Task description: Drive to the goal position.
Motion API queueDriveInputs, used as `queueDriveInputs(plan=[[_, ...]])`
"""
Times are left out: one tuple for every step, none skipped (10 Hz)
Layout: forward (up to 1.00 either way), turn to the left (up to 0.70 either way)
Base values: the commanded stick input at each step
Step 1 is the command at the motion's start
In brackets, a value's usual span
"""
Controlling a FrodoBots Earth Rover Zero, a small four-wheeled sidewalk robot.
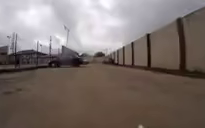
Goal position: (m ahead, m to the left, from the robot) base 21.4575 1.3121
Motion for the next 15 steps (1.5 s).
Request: queueDriveInputs(plan=[[0.5, 0.0], [0.5, 0.0], [0.5, 0.0], [0.5, 0.0], [0.5, 0.0], [0.5, 0.0], [0.5, 0.0], [0.5, 0.0], [0.5, 0.0], [0.5, 0.0], [0.5, 0.0], [0.5, 0.0], [0.5, 0.0], [0.5, 0.0], [0.5, 0.0]])
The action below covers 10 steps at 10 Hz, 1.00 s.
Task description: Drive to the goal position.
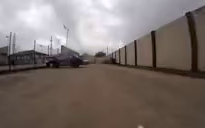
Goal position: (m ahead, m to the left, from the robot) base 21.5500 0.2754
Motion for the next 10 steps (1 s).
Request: queueDriveInputs(plan=[[0.5, 0.0], [0.5, 0.0], [0.5, 0.0], [0.5, 0.0], [0.5, 0.0], [0.5, 0.0], [0.5, 0.0], [0.5, 0.0], [0.5, 0.0], [0.5, 0.0]])
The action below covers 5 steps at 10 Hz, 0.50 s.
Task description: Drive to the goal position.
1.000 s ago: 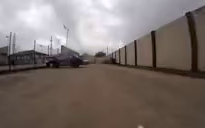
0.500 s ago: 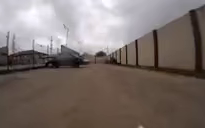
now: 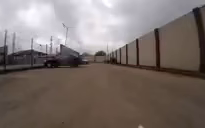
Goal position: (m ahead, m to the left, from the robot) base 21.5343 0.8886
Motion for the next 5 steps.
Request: queueDriveInputs(plan=[[0.5, 0.0], [0.5, 0.0], [0.5, 0.0], [0.5, 0.0], [0.5, 0.0]])
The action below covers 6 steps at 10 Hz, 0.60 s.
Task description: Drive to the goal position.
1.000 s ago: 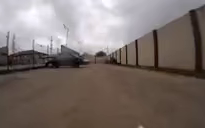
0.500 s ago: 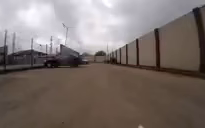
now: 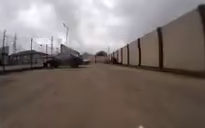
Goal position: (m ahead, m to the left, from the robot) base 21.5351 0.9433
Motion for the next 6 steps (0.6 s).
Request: queueDriveInputs(plan=[[0.5, 0.0], [0.5, 0.0], [0.5, 0.0], [0.5, 0.0], [0.5, 0.0], [0.5, 0.0]])
